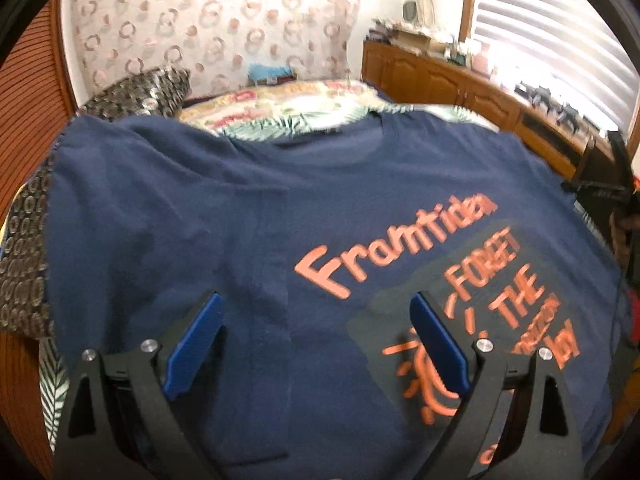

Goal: Fold small clothes

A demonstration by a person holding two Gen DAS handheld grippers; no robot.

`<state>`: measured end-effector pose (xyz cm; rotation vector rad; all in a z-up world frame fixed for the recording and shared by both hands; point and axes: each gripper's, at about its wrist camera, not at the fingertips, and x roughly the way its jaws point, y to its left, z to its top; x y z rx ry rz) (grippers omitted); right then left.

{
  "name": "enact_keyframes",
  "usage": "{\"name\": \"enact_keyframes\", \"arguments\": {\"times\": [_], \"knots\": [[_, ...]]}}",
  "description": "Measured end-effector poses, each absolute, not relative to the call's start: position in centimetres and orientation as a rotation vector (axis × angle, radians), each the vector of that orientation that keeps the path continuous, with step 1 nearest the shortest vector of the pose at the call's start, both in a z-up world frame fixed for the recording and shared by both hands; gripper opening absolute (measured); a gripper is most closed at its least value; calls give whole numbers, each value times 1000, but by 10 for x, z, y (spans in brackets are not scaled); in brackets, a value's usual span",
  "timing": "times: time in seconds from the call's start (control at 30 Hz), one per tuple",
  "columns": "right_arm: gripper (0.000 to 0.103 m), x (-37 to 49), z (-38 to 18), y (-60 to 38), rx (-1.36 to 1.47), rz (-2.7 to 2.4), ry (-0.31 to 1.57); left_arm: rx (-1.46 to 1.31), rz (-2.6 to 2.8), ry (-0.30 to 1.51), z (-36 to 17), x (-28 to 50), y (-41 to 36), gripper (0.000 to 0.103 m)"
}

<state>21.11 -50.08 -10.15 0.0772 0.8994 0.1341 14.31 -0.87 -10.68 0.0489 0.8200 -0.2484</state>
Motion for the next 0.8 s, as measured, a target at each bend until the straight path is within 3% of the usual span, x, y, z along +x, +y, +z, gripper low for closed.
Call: {"name": "enact_keyframes", "arguments": {"times": [0.33, 0.43, 0.5, 0.57, 0.8], "knots": [[50, 219, -103, -504, 121, 188, 903, -31, -228, 664, -72, 108, -18, 95], [37, 217, -101, -501, 105, 213, 891, -18, -219, 652, -68, 103, -22, 95], [20, 215, -98, -495, 69, 218, 881, -17, -210, 646, -65, 99, -21, 95], [12, 211, -95, -487, 12, 202, 868, -27, -211, 636, -64, 97, -21, 95], [7, 204, -65, -456, -101, 212, 768, -40, -195, 612, -61, 89, -16, 95]]}}
